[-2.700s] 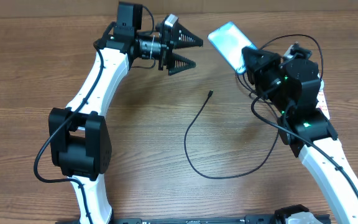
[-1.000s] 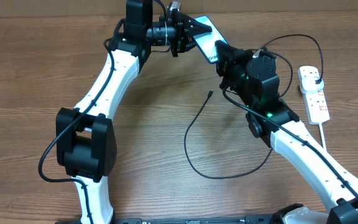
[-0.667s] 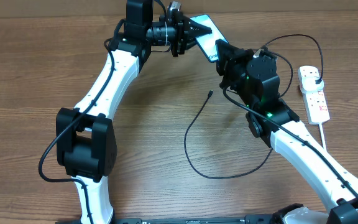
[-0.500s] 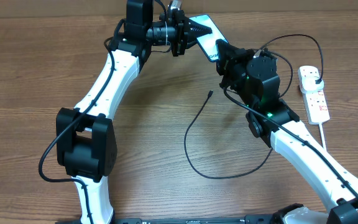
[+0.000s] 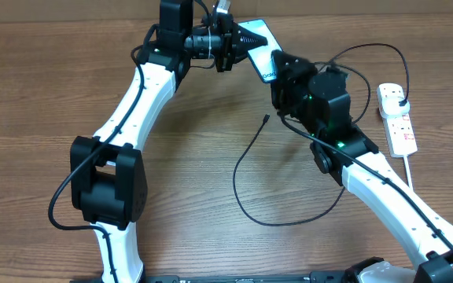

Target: Plug charger to phone and switch on socket

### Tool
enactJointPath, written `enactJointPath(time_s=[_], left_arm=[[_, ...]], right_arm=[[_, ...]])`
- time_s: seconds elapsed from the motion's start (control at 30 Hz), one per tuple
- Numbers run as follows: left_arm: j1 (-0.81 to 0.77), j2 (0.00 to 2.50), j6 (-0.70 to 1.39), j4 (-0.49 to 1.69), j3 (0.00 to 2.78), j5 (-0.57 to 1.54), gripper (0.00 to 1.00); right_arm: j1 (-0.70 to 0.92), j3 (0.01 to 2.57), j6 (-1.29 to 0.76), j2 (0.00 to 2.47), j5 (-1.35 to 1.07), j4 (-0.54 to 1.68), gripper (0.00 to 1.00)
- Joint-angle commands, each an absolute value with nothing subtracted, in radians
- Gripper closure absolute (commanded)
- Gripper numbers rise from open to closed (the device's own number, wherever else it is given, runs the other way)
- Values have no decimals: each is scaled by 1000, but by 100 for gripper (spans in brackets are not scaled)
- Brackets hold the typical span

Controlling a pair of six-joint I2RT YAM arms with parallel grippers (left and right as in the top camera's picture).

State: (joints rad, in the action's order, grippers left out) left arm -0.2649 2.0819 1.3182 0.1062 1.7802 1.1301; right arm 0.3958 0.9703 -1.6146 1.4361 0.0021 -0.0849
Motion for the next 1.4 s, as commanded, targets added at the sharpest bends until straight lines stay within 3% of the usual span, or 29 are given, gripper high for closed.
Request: enactJointPath(time_s=[0.0, 0.13, 0.17, 0.43, 0.53, 0.67, 0.93, 1.13, 1.3, 1.37], left_arm=[[-207, 2072, 1111, 130, 1799, 1277, 96], [-136, 2072, 895, 279, 1799, 1414, 96], [-120, 2072, 846, 329, 1799, 1434, 96], [-4, 2072, 408, 852, 1799, 1493, 96], [27, 2072, 255, 1006, 1799, 1477, 96], [52, 2072, 110, 1161, 1799, 1444, 96], [59, 2072, 71, 1230, 1799, 1403, 96], [59, 2072, 72, 1239, 1799, 1404, 96], [58, 2072, 71, 1248, 1799, 1403, 96], [58, 2072, 71, 1250, 1799, 1403, 96]], right_arm=[[376, 983, -1459, 1437, -2, 12, 35], [333, 983, -1304, 1436, -2, 213, 5], [320, 983, -1258, 1436, -2, 266, 3], [251, 983, -833, 1436, -72, 579, 2], [251, 983, -686, 1436, -153, 615, 9], [251, 994, -649, 1437, -212, 691, 17], [252, 1229, -604, 1546, -211, 920, 25], [253, 1433, -664, 1719, -212, 982, 44], [253, 1461, -789, 1830, -216, 900, 48], [264, 1461, -822, 1879, -234, 826, 57]])
